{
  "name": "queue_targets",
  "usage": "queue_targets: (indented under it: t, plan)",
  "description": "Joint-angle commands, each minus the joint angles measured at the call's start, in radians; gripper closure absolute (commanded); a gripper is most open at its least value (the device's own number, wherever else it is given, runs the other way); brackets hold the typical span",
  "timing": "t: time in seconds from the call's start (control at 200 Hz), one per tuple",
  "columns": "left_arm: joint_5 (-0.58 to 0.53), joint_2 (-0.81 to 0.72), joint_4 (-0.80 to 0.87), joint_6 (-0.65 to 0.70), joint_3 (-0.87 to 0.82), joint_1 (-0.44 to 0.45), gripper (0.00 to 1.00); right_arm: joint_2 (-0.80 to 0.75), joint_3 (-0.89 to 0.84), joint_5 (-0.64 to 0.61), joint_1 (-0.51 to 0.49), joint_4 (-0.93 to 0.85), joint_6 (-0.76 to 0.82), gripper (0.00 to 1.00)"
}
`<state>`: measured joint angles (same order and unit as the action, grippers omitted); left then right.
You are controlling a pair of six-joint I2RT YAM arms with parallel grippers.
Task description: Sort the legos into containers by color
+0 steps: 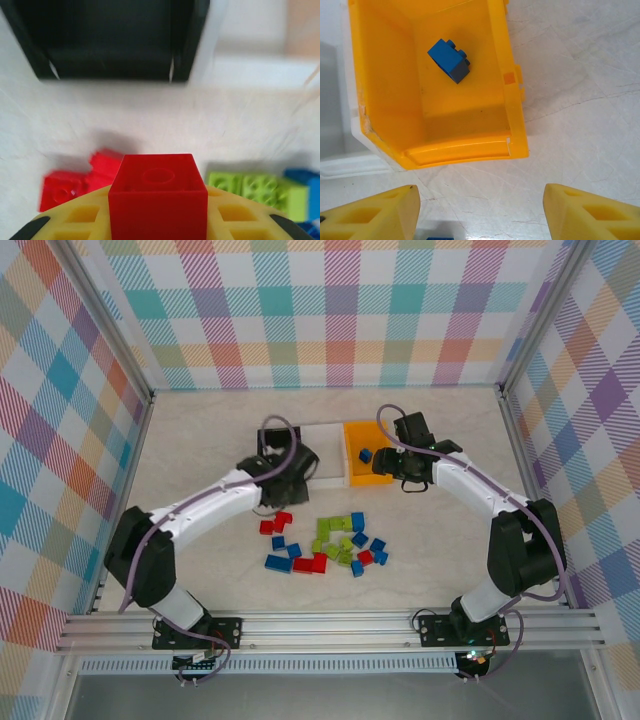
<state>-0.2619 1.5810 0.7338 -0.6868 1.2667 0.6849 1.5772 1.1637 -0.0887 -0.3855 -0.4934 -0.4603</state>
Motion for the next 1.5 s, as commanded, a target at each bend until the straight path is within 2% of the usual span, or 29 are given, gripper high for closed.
queue_targets:
  t: [0.0,0.105,0.29,0.57,0.67,0.73,0.77,0.915,1.05,1.08,1.13,1.355,1.495]
  plan:
    - [-0.065,0.006,0.053,0.052,0.099,-0.095,0.71,-0.022,-0.012,0.006,0.005,0.017,-0.018,0.34]
    - [-0.061,0.113,0.062,0.103,0.202,-0.160,0.71,-0.014,-0.009,0.000,0.005,0.014,-0.021,0.34]
    - [-0.089,0.284,0.064,0.135,0.343,-0.212,0.72,-0.021,-0.007,0.006,0.005,0.008,-0.029,0.34]
    - [-0.113,0.529,0.162,0.179,0.607,-0.227,0.71,-0.085,-0.050,0.039,0.005,-0.017,-0.028,0.32]
    - [-0.116,0.561,0.174,0.188,0.643,-0.240,0.59,-0.111,-0.074,0.073,0.004,-0.042,-0.026,0.30]
    - [-0.105,0.569,0.178,0.187,0.657,-0.246,0.43,-0.130,-0.097,0.090,0.004,-0.046,-0.027,0.28]
    - [-0.103,0.568,0.177,0.188,0.663,-0.247,0.39,-0.143,-0.112,0.100,0.004,-0.050,-0.027,0.28]
    - [-0.067,0.505,0.154,0.169,0.646,-0.245,0.28,-0.182,-0.151,0.160,-0.002,-0.077,-0.006,0.28]
    - [-0.007,0.342,0.078,0.132,0.528,-0.225,0.19,-0.222,-0.190,0.187,-0.035,-0.139,0.002,0.29]
    - [0.008,0.294,0.054,0.124,0.486,-0.214,0.15,-0.233,-0.206,0.186,-0.047,-0.156,0.000,0.28]
    - [0.030,0.219,0.018,0.113,0.415,-0.193,0.00,-0.251,-0.231,0.169,-0.070,-0.193,-0.017,0.29]
    - [0.073,-0.077,-0.083,0.054,0.055,-0.069,0.00,-0.338,-0.366,0.165,-0.156,-0.278,-0.060,0.35]
    - [0.103,-0.178,-0.094,0.004,-0.114,-0.054,0.00,-0.325,-0.409,0.212,-0.209,-0.267,-0.051,0.38]
